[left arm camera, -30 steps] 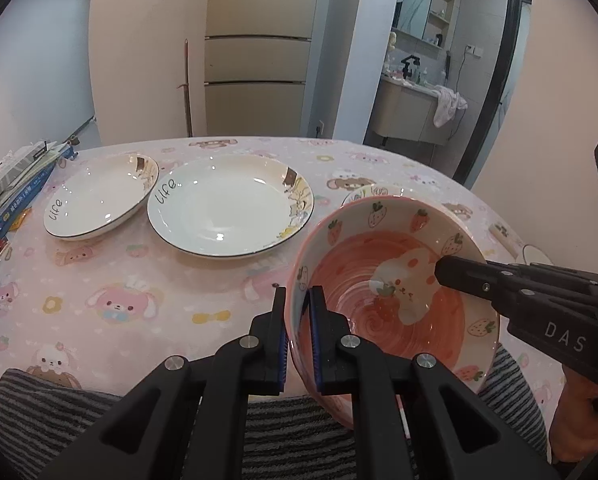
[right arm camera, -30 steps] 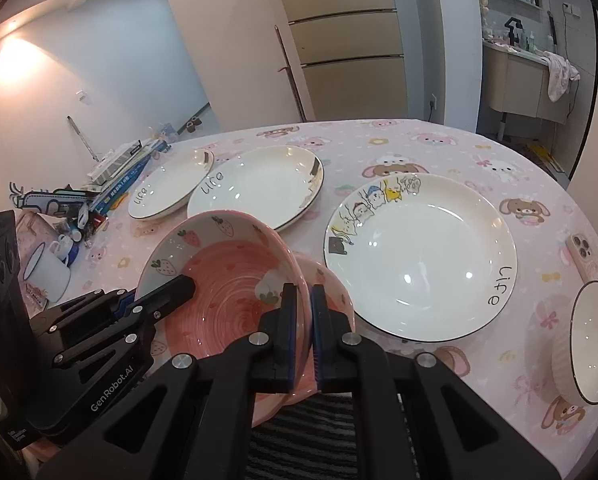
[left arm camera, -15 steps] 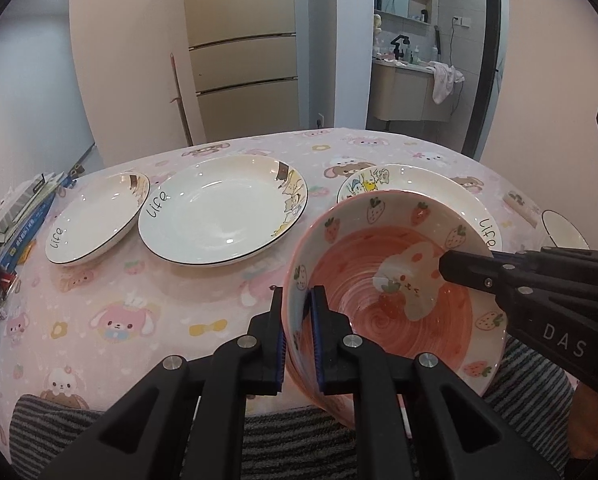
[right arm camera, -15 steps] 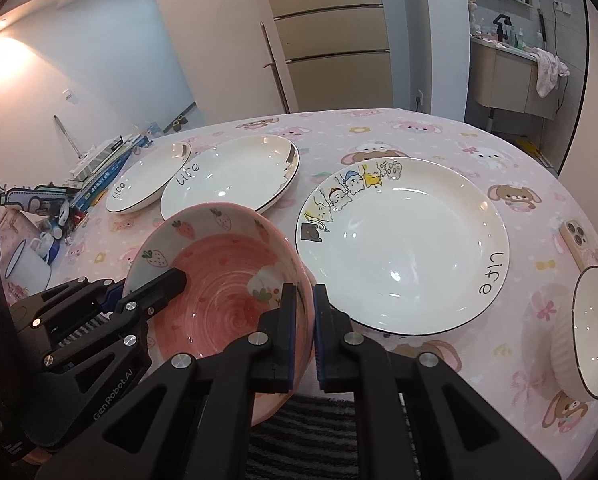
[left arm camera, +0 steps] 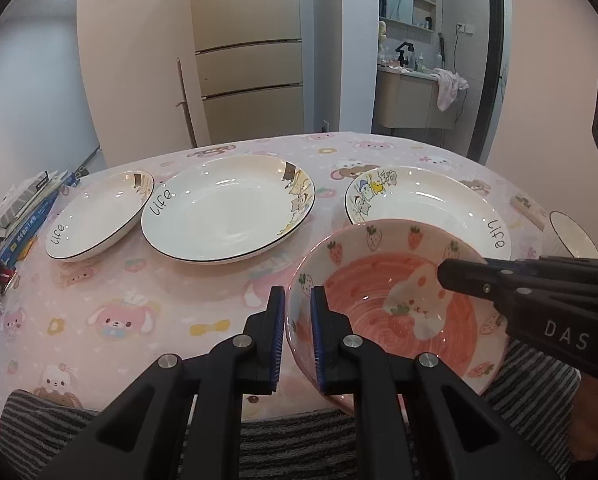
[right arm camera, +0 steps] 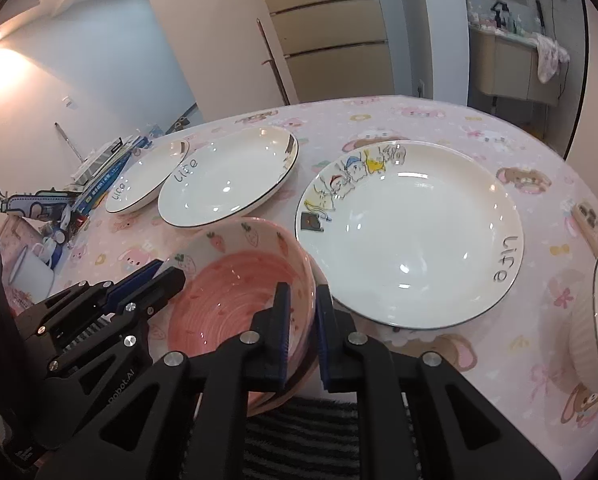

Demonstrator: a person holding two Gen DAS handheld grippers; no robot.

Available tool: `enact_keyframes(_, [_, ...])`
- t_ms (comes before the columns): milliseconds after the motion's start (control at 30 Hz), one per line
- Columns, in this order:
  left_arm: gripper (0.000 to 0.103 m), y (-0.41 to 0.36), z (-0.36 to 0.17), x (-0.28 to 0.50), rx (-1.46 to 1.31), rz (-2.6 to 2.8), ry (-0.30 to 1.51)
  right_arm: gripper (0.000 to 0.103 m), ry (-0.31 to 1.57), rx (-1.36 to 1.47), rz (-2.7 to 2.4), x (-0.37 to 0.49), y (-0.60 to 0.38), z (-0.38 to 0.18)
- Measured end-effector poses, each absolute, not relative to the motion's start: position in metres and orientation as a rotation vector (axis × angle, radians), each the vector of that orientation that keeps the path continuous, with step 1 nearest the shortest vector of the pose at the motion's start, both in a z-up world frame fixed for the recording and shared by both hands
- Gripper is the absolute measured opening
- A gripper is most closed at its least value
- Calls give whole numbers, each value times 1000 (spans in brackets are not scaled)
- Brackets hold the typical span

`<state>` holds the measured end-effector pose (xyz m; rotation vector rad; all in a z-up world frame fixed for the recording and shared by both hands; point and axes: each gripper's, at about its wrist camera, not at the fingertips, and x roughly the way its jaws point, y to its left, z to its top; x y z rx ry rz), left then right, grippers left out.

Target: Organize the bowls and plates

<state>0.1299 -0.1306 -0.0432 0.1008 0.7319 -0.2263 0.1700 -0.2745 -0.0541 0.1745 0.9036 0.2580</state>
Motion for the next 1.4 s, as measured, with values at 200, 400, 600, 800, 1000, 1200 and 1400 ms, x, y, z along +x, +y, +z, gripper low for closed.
enact_keyframes(200, [12,-131,-41,128,99,-226,727,12,903,188,265,169,-277,-54])
enact_keyframes(400, [58,-128,-20,115,83,-233,657,16,916,250,302,167,-285,-52])
enact_keyframes(600, [76,-123,4,100,93,-198,557,26,871,216,270,158,-288,-41])
enact_keyframes(800, [84,-122,22,88,73,-225,527,28,822,228,256,146,-306,-20])
enact_keyframes(1000, [85,-141,41,79,73,-283,496,34,740,249,198,121,-344,8])
enact_keyframes(1200, [103,-180,55,73,50,-377,450,47,703,286,96,96,-396,28])
enact_keyframes(1400, [103,-236,59,75,129,-452,473,50,682,348,-37,74,-459,30])
